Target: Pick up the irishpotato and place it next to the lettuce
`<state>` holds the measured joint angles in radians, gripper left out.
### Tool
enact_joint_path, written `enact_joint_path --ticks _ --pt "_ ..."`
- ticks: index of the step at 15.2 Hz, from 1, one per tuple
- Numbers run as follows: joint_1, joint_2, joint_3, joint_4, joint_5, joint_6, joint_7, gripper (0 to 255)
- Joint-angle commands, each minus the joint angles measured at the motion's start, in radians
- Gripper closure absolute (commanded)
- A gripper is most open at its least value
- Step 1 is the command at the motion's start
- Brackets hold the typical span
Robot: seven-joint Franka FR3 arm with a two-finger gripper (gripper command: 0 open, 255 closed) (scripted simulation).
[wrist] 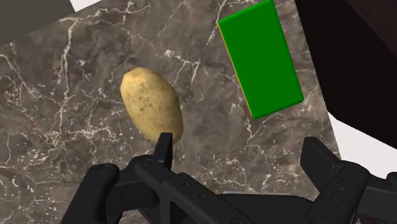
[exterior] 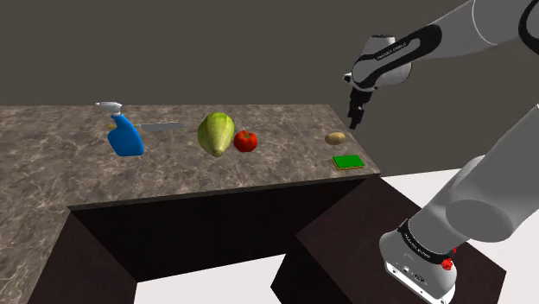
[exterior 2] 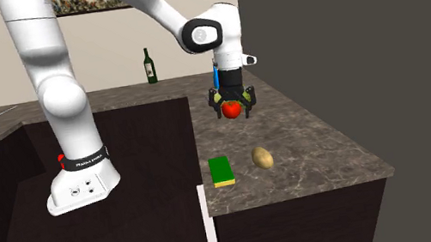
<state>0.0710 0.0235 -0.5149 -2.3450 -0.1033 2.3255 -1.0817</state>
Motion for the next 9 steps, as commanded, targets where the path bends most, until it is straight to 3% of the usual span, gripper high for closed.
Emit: enact_joint_path --ticks 1,9 --pt "-0.008 0.106 -0.001 0.048 0.068 0.042 -0.099 0" --pt "-0.126 0.453 0.106 0.27 0.247 0.118 -0.384 0"
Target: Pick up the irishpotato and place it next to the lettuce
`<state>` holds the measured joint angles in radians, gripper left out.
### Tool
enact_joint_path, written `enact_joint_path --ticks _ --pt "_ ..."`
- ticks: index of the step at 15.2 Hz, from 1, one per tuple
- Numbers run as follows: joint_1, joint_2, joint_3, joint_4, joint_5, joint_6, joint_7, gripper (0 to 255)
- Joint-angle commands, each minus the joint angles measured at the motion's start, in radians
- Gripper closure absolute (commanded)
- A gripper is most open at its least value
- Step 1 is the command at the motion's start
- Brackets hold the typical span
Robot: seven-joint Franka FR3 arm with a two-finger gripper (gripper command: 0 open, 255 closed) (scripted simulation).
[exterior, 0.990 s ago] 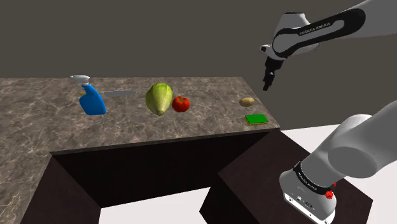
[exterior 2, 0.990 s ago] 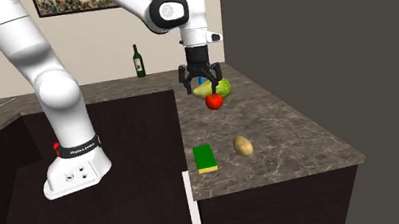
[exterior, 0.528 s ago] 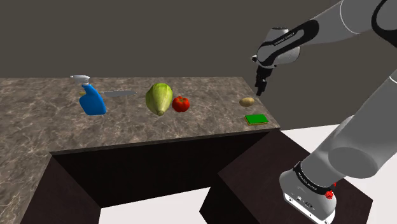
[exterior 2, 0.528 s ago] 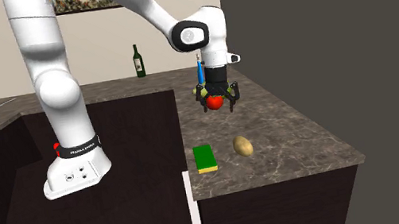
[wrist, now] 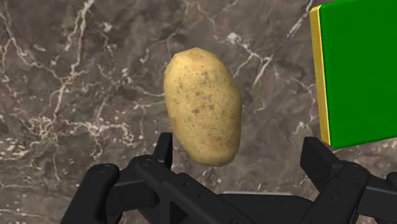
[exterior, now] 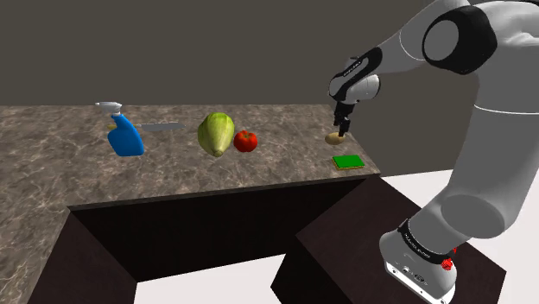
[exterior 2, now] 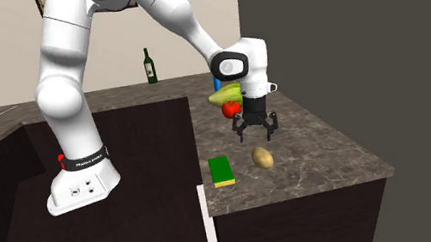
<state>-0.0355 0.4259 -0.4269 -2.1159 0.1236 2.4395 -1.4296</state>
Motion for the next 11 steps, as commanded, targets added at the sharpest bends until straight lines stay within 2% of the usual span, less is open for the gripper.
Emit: enact_joint_path --ticks 1,11 --pt "-0.036 0.091 0.034 0.074 0.032 0.008 -0.061 0" --pt "-0.072 0.188 0.072 0.094 0.069 0.083 -0.094 0"
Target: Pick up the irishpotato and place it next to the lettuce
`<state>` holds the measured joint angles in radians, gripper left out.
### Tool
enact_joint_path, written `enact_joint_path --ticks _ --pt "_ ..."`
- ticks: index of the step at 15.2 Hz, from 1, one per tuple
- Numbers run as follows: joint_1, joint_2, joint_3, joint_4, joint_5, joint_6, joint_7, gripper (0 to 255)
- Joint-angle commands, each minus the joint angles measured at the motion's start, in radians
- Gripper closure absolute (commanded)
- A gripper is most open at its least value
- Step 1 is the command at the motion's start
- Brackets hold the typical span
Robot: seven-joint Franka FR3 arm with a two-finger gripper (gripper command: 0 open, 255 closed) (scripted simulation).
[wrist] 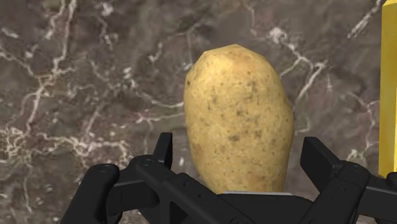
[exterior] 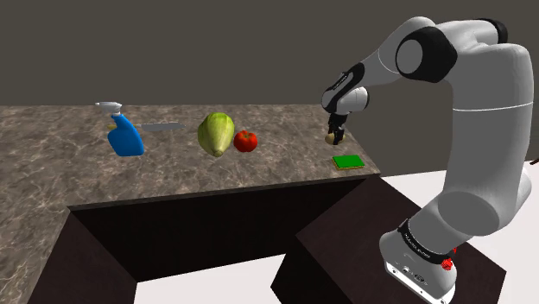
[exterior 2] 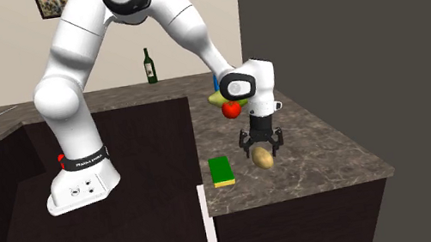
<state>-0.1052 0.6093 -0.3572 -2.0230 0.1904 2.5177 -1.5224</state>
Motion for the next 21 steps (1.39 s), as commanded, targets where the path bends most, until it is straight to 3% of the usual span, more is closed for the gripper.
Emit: enact_joint_path --ticks 1,6,7,16,21 --pt "-0.002 0.005 0.002 0.001 0.002 0.005 -0.002 0" --pt "-0.002 0.005 0.002 0.001 0.002 0.005 -0.002 0" --pt "-0.002 0.005 0.002 0.001 0.002 0.005 -0.002 255" --pt "-0.002 0.005 0.002 0.001 0.002 0.005 -0.002 255" --pt "0.015 -0.052 -0.02 -0.011 -0.021 -0.04 0.009 255"
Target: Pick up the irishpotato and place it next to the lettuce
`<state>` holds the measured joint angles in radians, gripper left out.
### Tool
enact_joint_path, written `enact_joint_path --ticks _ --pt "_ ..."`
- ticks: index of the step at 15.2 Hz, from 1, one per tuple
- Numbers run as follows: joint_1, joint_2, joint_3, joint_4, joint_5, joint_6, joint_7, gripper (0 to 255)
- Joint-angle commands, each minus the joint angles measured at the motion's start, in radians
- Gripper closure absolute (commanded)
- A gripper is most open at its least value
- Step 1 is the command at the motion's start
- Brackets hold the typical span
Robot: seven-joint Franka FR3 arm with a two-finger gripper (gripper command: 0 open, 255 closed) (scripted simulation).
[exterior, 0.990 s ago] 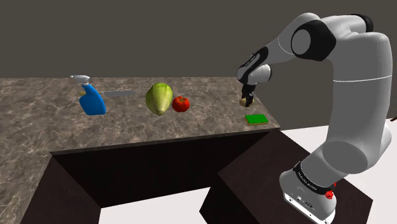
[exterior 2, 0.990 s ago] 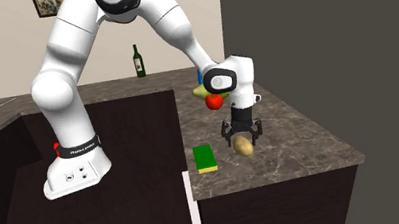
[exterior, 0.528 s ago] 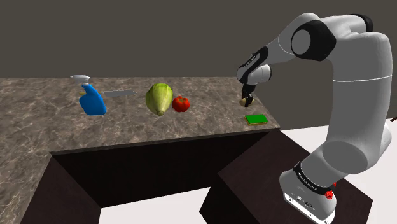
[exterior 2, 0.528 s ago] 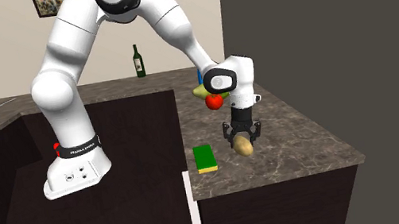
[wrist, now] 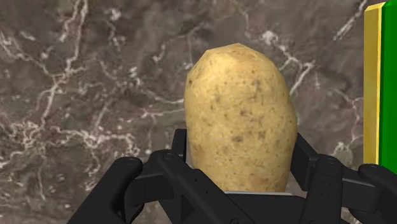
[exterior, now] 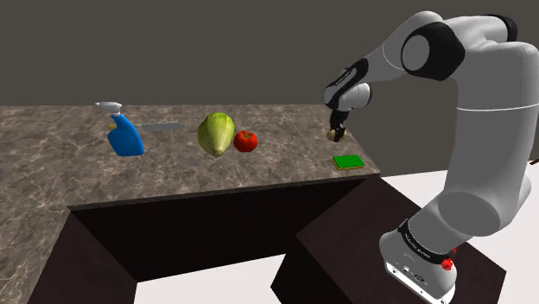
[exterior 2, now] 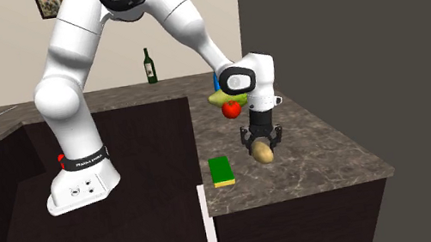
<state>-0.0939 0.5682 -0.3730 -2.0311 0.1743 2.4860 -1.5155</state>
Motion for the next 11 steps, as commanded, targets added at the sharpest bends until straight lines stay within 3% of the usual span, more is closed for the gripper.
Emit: enact_joint_path --ticks 1,11 --pt "0.007 -0.022 -0.008 -0.005 -0.009 -0.017 0.005 255" --pt "0.037 -0.13 -0.047 -0.01 -0.059 -0.115 0.029 255"
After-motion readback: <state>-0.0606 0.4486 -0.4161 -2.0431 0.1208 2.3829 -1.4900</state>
